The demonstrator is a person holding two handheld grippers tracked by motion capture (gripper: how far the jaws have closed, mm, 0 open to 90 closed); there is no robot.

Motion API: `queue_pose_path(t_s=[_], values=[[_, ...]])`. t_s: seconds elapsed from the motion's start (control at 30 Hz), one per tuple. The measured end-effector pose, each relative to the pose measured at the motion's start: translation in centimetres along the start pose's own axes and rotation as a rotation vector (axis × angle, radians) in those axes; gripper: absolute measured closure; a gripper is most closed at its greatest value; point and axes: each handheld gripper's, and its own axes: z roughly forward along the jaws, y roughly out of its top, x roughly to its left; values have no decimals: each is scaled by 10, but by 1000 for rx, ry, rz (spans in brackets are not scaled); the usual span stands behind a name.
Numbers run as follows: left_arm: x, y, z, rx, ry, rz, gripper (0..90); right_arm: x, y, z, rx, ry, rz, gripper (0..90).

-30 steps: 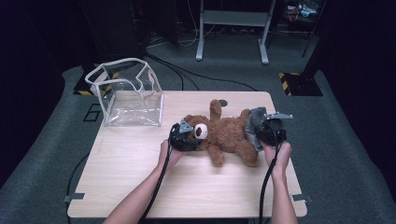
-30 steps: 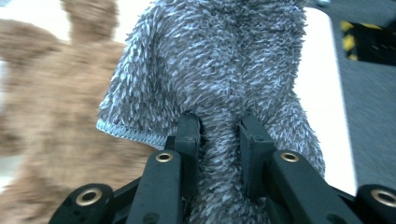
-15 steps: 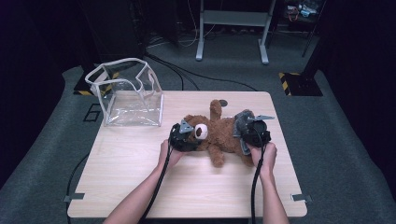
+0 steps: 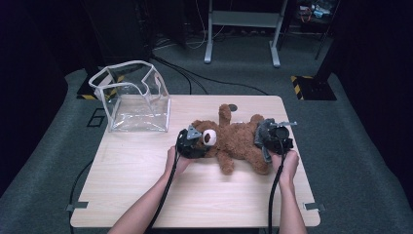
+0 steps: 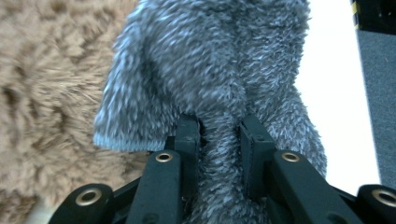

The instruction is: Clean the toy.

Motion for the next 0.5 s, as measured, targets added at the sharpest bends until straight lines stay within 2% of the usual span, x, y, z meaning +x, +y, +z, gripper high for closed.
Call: queue_pose_path(t_s=[0.07, 0.13, 0.27, 0.37, 0.5], values=[[0, 0, 0, 0, 2, 0, 393, 0, 0, -10, -26, 0, -5, 724], [0, 0, 0, 1, 3, 0, 393, 4, 1, -19, -60, 23, -14, 724], [-1, 1, 1, 3, 5, -1, 393, 21, 4, -33, -84, 79, -55, 723], [-1, 1, 0, 6, 10, 2, 393, 38, 4, -30, -62, 89, -89, 723], [-2, 1, 0, 7, 11, 0, 393, 49, -4, -10, -13, 42, -145, 723]])
